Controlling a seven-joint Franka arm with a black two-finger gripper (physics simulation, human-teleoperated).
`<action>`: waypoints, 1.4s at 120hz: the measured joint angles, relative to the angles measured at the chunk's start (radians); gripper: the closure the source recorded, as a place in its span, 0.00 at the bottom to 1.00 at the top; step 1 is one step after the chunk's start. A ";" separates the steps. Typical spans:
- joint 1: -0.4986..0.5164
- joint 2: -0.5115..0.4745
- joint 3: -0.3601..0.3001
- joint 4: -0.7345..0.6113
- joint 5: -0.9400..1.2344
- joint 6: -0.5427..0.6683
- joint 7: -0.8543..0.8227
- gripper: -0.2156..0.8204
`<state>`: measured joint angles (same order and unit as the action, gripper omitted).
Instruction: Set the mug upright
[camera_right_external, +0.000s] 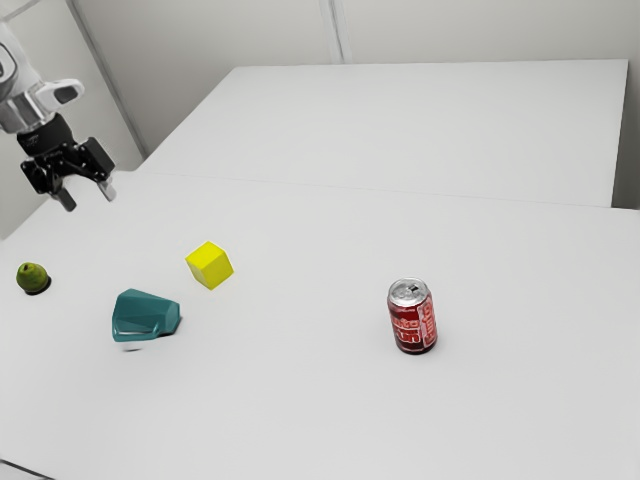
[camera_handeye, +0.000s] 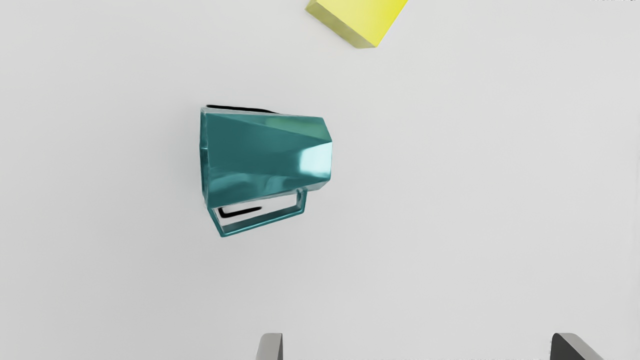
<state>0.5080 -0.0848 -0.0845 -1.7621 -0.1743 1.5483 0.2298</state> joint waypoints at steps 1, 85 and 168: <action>0.007 0.000 0.000 -0.005 -0.006 0.002 0.005 0.23; 0.361 0.133 0.025 -0.219 -0.460 0.152 0.500 0.23; 0.354 0.297 0.055 -0.273 -0.584 0.119 0.727 0.23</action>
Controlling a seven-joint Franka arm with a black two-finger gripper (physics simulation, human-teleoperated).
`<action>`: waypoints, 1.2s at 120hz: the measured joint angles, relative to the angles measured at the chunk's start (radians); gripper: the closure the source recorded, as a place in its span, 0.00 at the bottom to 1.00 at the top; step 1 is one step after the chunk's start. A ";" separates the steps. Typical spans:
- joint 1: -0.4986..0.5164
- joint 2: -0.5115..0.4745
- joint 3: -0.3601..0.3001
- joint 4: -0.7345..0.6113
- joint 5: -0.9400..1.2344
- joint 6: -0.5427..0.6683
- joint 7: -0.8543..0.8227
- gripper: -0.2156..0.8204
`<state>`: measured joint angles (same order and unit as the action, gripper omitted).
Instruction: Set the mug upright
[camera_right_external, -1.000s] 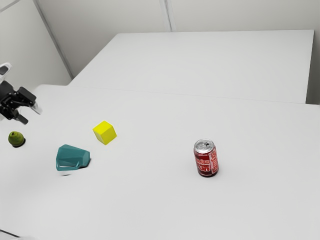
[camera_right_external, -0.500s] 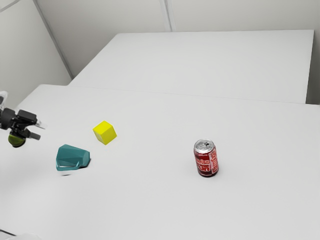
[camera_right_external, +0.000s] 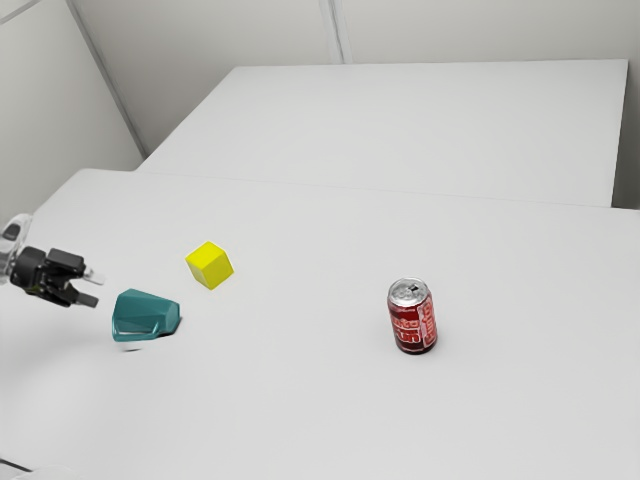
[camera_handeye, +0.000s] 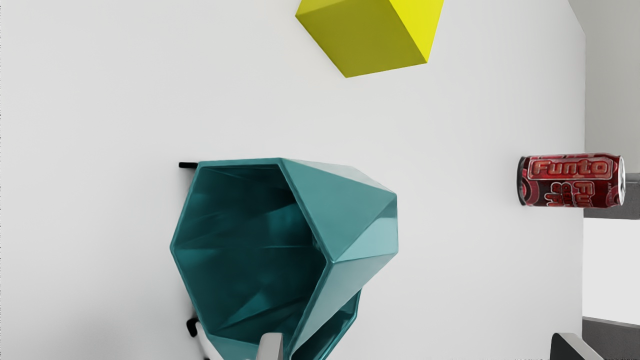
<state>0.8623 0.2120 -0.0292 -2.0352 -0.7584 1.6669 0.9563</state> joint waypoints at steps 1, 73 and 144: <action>0.000 0.002 0.000 0.001 0.000 0.000 0.001 0.23; -0.002 0.113 0.002 0.015 -0.115 0.002 0.091 0.23; -0.038 0.157 -0.007 0.009 -0.145 -0.021 0.164 0.23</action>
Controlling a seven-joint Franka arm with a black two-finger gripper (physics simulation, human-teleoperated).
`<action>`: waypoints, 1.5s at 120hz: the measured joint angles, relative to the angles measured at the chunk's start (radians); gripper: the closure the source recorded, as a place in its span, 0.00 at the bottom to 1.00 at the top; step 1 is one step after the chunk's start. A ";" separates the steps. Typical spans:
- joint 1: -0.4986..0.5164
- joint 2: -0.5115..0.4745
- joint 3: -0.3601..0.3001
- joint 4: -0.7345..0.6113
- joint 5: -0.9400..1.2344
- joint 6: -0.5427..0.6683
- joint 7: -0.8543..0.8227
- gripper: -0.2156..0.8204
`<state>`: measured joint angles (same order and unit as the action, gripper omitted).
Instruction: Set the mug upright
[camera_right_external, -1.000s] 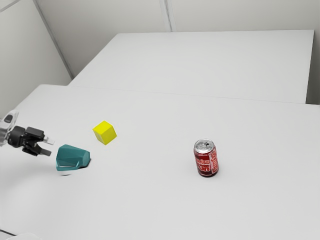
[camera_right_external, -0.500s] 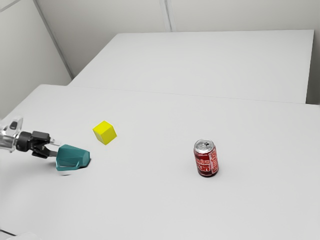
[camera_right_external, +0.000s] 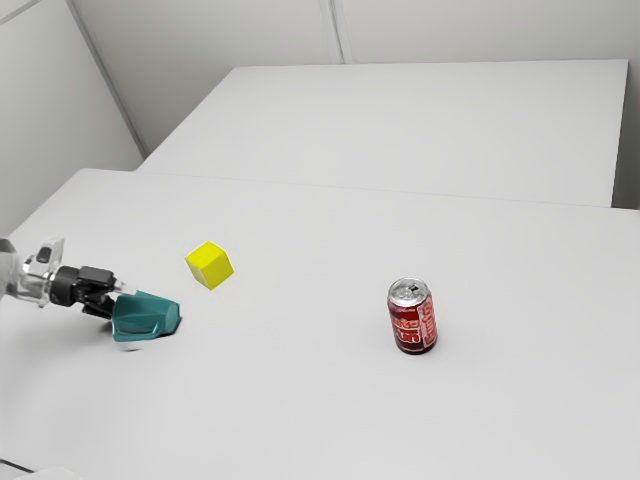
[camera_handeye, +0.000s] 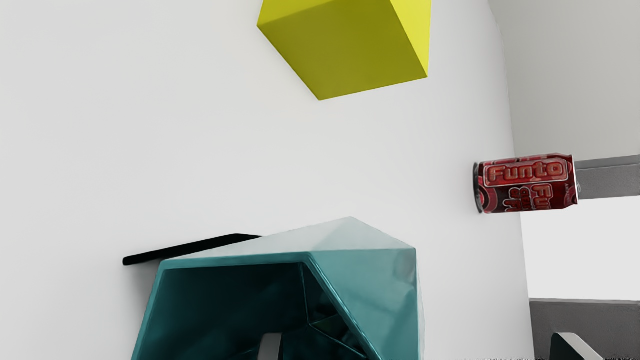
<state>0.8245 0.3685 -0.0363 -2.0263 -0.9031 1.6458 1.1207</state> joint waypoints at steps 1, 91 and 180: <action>-0.001 0.000 0.000 0.000 0.000 0.000 0.001 0.23; -0.009 -0.009 -0.006 0.002 0.000 -0.020 0.026 0.91; -0.206 -0.336 0.003 -0.019 0.202 -0.031 -0.091 0.96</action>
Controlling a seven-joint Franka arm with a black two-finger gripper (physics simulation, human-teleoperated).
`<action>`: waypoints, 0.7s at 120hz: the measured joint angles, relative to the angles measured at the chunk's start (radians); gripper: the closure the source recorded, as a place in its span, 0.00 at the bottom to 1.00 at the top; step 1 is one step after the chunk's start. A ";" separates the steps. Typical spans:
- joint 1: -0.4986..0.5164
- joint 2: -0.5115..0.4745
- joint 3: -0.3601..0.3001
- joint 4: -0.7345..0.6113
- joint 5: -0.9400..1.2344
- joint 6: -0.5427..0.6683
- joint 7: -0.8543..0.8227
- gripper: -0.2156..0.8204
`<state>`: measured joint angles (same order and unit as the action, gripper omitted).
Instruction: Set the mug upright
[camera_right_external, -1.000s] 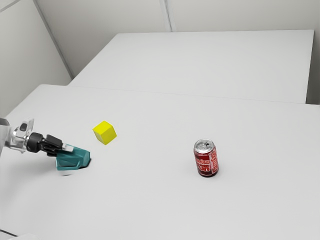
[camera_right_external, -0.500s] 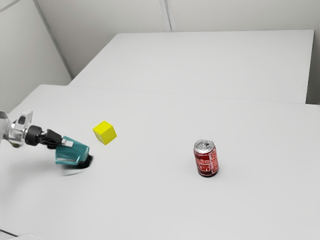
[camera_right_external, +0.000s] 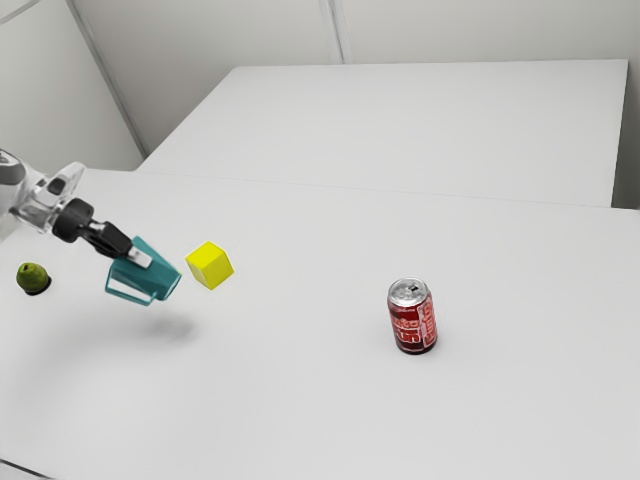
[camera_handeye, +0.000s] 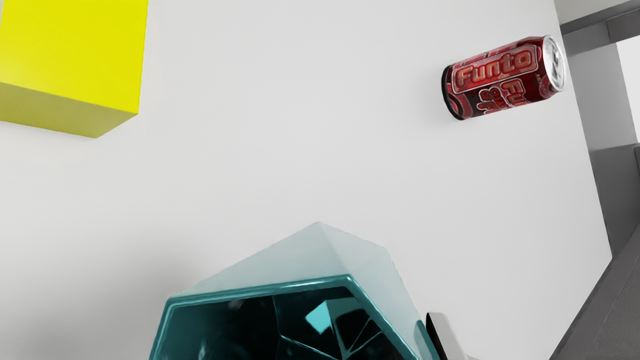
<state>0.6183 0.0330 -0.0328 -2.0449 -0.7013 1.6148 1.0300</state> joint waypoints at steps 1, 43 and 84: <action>-0.004 -0.005 0.000 0.000 0.006 0.000 -0.004 0.96; -0.166 -0.164 -0.032 0.000 0.288 0.063 -0.239 0.96; -0.221 -0.230 -0.161 -0.104 0.499 0.245 -0.487 0.96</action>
<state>0.3976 -0.1968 -0.1941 -2.1491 -0.2026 1.8599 0.5434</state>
